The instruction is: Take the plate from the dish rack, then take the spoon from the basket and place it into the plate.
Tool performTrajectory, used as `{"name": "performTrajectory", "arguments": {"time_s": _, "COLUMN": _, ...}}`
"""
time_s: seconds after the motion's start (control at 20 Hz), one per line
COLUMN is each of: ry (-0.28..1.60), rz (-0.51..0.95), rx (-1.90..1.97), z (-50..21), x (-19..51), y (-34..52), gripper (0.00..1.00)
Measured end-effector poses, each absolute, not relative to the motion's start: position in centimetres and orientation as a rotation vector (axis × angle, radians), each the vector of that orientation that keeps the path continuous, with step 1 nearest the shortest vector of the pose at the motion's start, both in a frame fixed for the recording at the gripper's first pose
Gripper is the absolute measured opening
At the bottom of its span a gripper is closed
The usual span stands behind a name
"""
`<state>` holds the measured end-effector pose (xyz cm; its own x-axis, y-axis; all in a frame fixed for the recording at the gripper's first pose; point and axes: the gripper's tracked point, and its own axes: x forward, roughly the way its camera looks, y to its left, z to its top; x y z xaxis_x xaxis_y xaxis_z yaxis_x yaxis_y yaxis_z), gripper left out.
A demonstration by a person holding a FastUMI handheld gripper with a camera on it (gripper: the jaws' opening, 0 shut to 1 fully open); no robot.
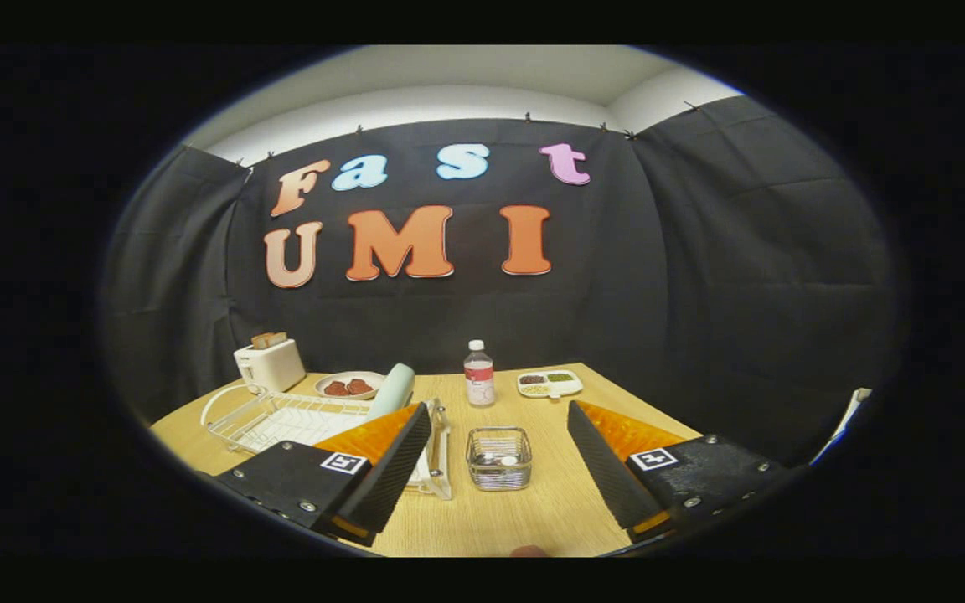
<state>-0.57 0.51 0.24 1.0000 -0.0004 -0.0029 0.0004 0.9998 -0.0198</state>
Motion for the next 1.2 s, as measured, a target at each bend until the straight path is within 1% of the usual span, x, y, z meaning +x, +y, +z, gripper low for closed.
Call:
{"name": "performTrajectory", "arguments": {"time_s": 0.5, "ry": 0.054, "rz": 0.037, "rx": -0.019, "z": -1.0, "x": 0.3, "y": 4.0, "gripper": 0.98}}
{"name": "performTrajectory", "arguments": {"time_s": 0.95, "ry": 0.149, "rz": 0.131, "rx": -0.056, "z": -2.6, "x": 3.9, "y": 10.5, "gripper": 0.98}}
{"name": "performTrajectory", "arguments": {"time_s": 1.2, "ry": 0.201, "rz": 0.116, "rx": -0.052, "z": -3.8, "x": 6.1, "y": 11.6, "gripper": 0.98}}
